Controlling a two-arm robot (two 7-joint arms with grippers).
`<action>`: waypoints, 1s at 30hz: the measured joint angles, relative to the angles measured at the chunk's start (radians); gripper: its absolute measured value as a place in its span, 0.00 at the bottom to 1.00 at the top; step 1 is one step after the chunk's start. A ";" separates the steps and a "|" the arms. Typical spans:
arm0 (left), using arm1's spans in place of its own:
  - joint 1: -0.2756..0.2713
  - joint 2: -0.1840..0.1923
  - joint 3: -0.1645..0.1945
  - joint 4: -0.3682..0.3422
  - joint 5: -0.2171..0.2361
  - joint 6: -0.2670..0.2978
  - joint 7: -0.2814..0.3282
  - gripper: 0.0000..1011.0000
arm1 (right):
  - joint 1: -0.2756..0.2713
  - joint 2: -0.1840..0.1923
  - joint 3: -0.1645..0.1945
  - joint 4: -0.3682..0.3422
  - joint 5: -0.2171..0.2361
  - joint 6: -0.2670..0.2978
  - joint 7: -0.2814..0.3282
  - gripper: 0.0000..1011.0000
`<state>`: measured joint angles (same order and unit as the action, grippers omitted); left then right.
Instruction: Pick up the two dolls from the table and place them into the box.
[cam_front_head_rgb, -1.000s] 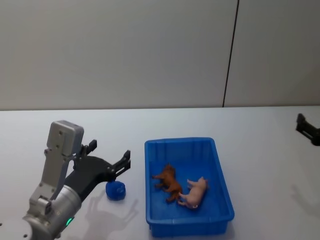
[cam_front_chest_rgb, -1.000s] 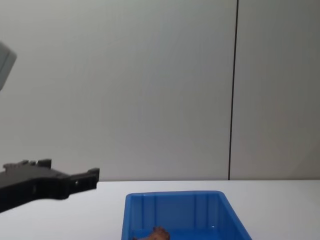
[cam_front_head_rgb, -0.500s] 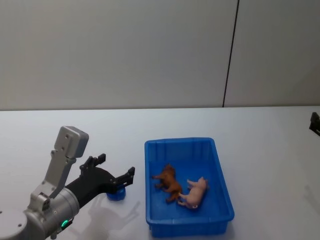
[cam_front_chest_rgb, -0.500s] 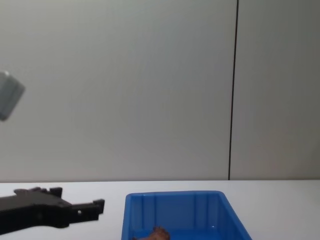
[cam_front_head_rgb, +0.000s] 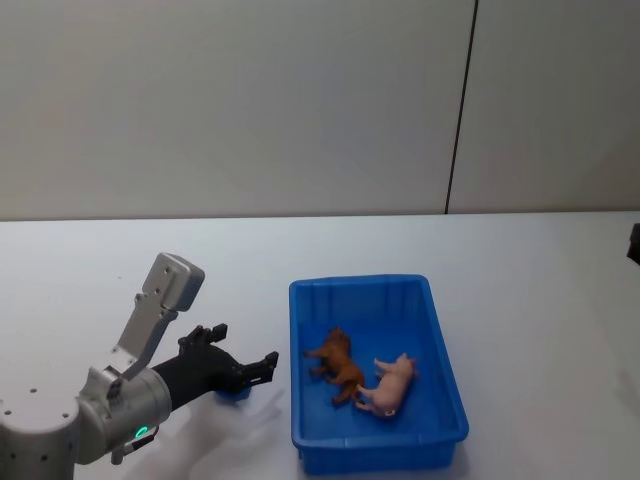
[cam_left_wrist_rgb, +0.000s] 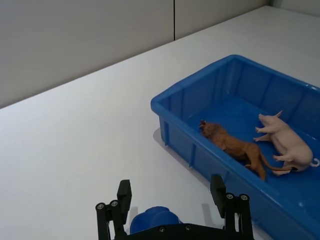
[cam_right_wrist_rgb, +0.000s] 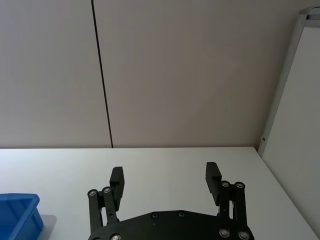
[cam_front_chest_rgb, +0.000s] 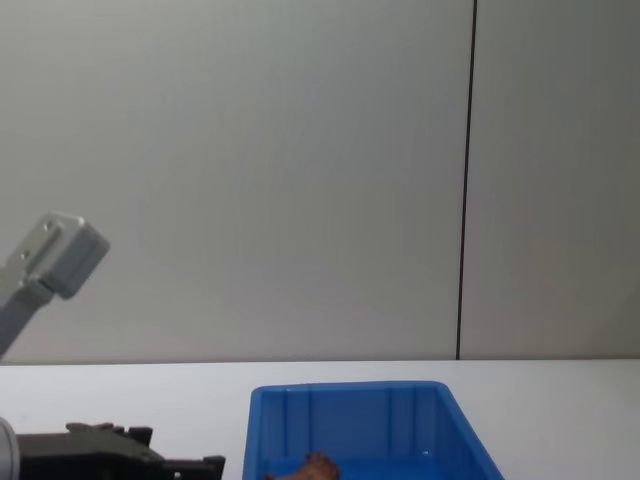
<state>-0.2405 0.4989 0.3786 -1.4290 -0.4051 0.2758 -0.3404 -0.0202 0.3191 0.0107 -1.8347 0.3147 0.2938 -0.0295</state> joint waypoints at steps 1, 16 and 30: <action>-0.009 -0.005 0.001 0.017 0.006 0.008 -0.004 0.99 | 0.000 0.000 0.000 0.000 0.000 0.000 -0.001 0.99; -0.020 -0.015 0.001 0.065 0.004 0.071 0.009 0.99 | -0.002 0.002 0.003 -0.002 0.002 -0.002 -0.004 0.99; -0.011 -0.012 -0.001 0.063 -0.016 0.090 0.007 0.99 | -0.003 0.003 0.004 -0.002 0.002 -0.002 -0.005 0.99</action>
<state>-0.2517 0.4867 0.3773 -1.3656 -0.4214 0.3657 -0.3338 -0.0228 0.3218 0.0143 -1.8363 0.3165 0.2919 -0.0342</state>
